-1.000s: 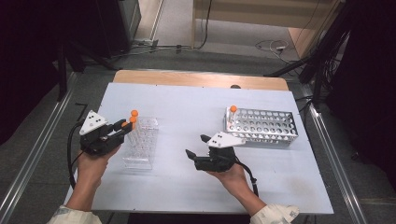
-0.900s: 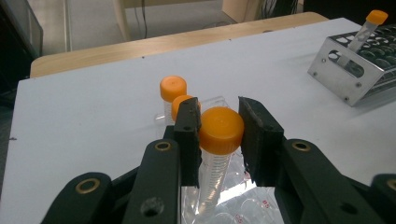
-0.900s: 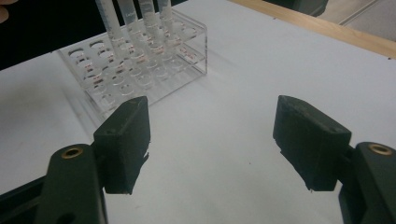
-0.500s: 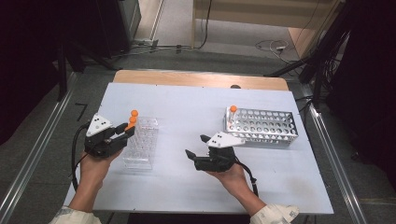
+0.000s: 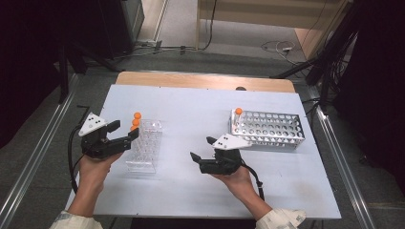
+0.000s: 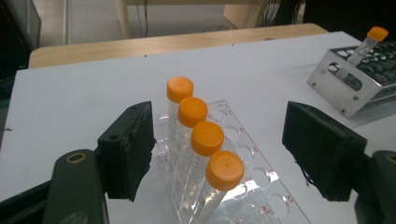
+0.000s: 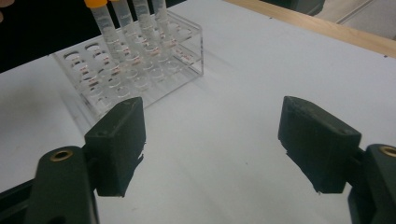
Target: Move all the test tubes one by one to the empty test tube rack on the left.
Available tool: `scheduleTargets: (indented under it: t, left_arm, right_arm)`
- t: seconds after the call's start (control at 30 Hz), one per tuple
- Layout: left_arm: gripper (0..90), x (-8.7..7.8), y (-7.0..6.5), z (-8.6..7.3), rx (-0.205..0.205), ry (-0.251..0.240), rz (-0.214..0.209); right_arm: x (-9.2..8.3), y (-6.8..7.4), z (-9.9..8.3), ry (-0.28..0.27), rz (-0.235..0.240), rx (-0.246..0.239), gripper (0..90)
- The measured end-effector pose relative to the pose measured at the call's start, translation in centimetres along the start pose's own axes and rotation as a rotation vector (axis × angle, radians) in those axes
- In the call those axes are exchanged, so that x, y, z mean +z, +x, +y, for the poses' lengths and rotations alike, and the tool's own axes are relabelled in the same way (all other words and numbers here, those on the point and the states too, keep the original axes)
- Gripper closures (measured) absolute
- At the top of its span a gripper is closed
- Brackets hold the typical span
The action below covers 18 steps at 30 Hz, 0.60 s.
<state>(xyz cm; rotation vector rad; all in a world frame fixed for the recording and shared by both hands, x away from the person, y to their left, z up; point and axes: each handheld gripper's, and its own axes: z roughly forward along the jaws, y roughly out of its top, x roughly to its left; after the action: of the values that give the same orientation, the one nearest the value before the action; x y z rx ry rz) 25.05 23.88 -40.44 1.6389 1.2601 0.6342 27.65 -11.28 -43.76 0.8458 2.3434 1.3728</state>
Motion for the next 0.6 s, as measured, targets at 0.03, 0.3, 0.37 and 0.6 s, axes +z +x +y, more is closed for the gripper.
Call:
scheduleTargets:
  t: [0.03,0.3,0.37,0.6]
  left_arm:
    - [22.9,-0.1,0.0,0.0,-0.002,-0.004,-0.003]
    - [21.9,0.0,-0.6,0.2,0.014,-0.003,-0.004]
    - [21.9,0.0,-0.7,0.2,0.014,-0.003,-0.006]
    - [20.6,0.0,-0.8,0.3,0.006,-0.006,-0.014]
  right_arm:
    - [0.0,-0.1,0.0,0.002,-0.007,0.004,19.8]
    - [-0.3,-1.6,0.1,-0.023,-0.073,0.028,18.3]
    - [-0.3,-2.1,0.2,-0.03,-0.09,0.039,18.3]
    - [-0.8,-3.6,0.4,-0.052,-0.139,0.066,18.3]
